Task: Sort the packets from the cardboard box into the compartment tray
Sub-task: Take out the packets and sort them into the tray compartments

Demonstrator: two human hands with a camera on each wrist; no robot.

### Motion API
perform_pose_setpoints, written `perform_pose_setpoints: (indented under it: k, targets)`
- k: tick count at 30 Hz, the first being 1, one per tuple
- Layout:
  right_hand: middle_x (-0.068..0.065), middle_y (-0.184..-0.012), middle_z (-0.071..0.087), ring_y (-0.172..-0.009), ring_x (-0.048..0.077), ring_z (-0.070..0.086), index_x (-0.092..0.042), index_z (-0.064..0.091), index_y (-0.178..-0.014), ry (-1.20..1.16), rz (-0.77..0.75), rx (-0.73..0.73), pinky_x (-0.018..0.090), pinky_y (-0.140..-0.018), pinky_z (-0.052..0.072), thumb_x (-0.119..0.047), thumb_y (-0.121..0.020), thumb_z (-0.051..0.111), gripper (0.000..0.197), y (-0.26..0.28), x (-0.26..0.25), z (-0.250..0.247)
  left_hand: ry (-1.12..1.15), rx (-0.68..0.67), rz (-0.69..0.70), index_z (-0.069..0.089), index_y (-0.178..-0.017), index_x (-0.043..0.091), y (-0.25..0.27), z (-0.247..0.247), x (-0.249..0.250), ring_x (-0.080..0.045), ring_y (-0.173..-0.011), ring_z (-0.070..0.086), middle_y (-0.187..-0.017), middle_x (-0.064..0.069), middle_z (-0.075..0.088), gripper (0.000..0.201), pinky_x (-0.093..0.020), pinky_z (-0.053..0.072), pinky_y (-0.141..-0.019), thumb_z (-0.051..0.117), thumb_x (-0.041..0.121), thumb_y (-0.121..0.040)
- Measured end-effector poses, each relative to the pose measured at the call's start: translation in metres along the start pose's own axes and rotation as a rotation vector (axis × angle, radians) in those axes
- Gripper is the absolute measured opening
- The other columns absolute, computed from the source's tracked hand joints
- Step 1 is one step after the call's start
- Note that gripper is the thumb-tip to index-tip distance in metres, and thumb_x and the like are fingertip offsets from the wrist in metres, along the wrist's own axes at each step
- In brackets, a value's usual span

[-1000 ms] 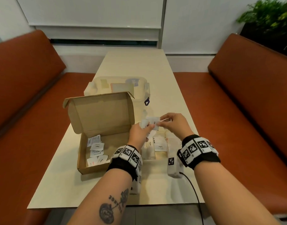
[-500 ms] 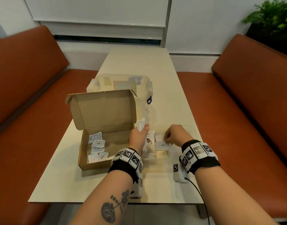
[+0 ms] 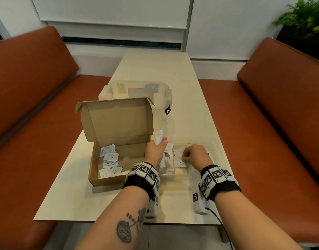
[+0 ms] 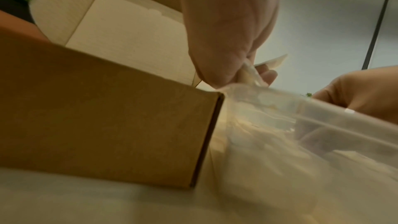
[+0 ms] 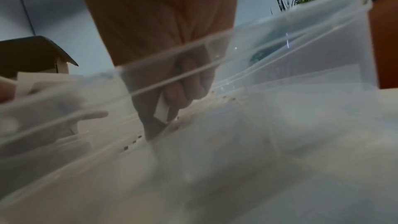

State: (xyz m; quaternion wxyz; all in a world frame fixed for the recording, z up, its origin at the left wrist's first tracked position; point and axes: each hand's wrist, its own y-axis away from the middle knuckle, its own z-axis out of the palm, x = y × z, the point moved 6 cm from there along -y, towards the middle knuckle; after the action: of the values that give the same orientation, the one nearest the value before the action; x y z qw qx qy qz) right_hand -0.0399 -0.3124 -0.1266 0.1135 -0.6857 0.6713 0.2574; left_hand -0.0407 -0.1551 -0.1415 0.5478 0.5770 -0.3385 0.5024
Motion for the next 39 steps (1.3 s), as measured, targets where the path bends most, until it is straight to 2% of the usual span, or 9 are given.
perform_pose_setpoints:
  k: [6,11,15,18,22,25,28,34,39]
  targets:
    - [0.001,-0.078,0.049,-0.074,0.018,0.046,-0.022,0.033,-0.062,0.121,-0.074,-0.021,0.02,-0.055,0.03,0.001,-0.071,0.069,0.044,0.002,-0.006,0.008,-0.002,-0.001,0.001,0.065,-0.108,0.006,-0.004,0.001,-0.005,-0.001,-0.04,0.055,-0.077,-0.001,0.059,0.017,-0.028,0.048,-0.058,0.056,0.008,-0.094]
    - [0.003,-0.083,0.047,-0.076,0.018,0.045,-0.023,0.034,-0.064,0.115,-0.034,0.018,0.024,-0.066,0.032,-0.002,-0.074,0.069,0.042,0.002,0.0,0.012,-0.022,-0.015,0.006,0.065,-0.109,0.007,-0.004,0.001,-0.005,-0.003,-0.044,0.057,-0.086,-0.004,0.061,0.018,-0.03,0.049,-0.064,0.056,0.009,-0.094]
    - [0.004,-0.087,0.049,-0.079,0.019,0.046,-0.014,0.046,-0.078,0.101,-0.017,0.032,0.023,-0.069,0.034,-0.002,-0.076,0.066,0.024,0.0,0.002,0.014,-0.011,-0.022,0.011,0.064,-0.105,0.009,-0.002,0.001,-0.002,-0.012,-0.053,0.056,-0.088,-0.007,0.06,0.014,-0.027,0.048,-0.057,0.055,0.008,-0.094]
    - [0.003,-0.087,0.05,-0.079,0.018,0.047,-0.015,0.046,-0.075,0.069,-0.019,0.023,0.022,-0.068,0.034,-0.002,-0.076,0.068,0.026,-0.001,0.003,0.014,-0.006,-0.034,0.014,0.064,-0.102,0.008,0.0,0.002,-0.001,-0.013,-0.055,0.055,-0.085,-0.006,0.059,0.012,-0.025,0.048,-0.054,0.055,0.006,-0.094]
    - [-0.003,-0.076,0.055,-0.067,0.011,0.051,-0.013,0.056,-0.08,-0.225,0.01,0.157,0.016,-0.053,0.037,-0.012,-0.076,0.075,0.019,-0.002,0.001,-0.006,-0.079,-0.078,0.03,0.066,-0.093,0.004,0.001,0.004,0.002,-0.015,-0.051,0.052,-0.073,-0.007,0.058,0.007,-0.021,0.045,-0.048,0.059,0.006,-0.091]
    - [0.005,-0.073,0.064,-0.061,0.017,0.059,-0.005,0.064,-0.082,-0.576,0.029,0.256,0.023,-0.058,0.051,-0.012,-0.079,0.074,0.013,-0.001,0.0,-0.023,-0.101,-0.143,0.024,0.067,-0.086,0.005,0.003,0.007,0.002,-0.013,-0.044,0.051,-0.07,-0.008,0.062,0.002,-0.022,0.043,-0.047,0.067,0.007,-0.086]
    - [0.01,-0.071,0.067,-0.059,0.016,0.06,0.0,0.066,-0.08,-0.759,0.058,0.289,0.026,-0.059,0.054,-0.01,-0.079,0.074,0.012,0.0,0.001,-0.029,-0.081,-0.204,-0.004,0.07,-0.086,0.006,0.006,0.011,0.001,-0.011,-0.042,0.049,-0.078,-0.01,0.067,0.006,-0.02,0.042,-0.048,0.071,0.011,-0.083]
    - [0.007,-0.066,0.067,-0.058,0.015,0.061,-0.004,0.066,-0.073,-0.896,0.051,0.207,0.024,-0.058,0.054,-0.008,-0.081,0.071,0.01,-0.001,-0.002,-0.021,-0.103,-0.234,0.011,0.068,-0.083,0.005,0.005,0.015,0.003,-0.018,-0.053,0.048,-0.077,-0.01,0.065,0.007,-0.023,0.04,-0.048,0.073,0.008,-0.08]
    - [0.008,-0.069,0.068,-0.057,0.012,0.062,-0.003,0.069,-0.08,-1.019,0.106,0.151,0.02,-0.06,0.056,-0.006,-0.088,0.064,0.01,0.0,0.005,-0.016,-0.076,-0.138,0.035,0.064,-0.072,0.009,-0.001,0.01,0.006,-0.009,-0.038,0.045,-0.067,-0.007,0.061,0.014,-0.02,0.039,-0.042,0.068,0.001,-0.083]
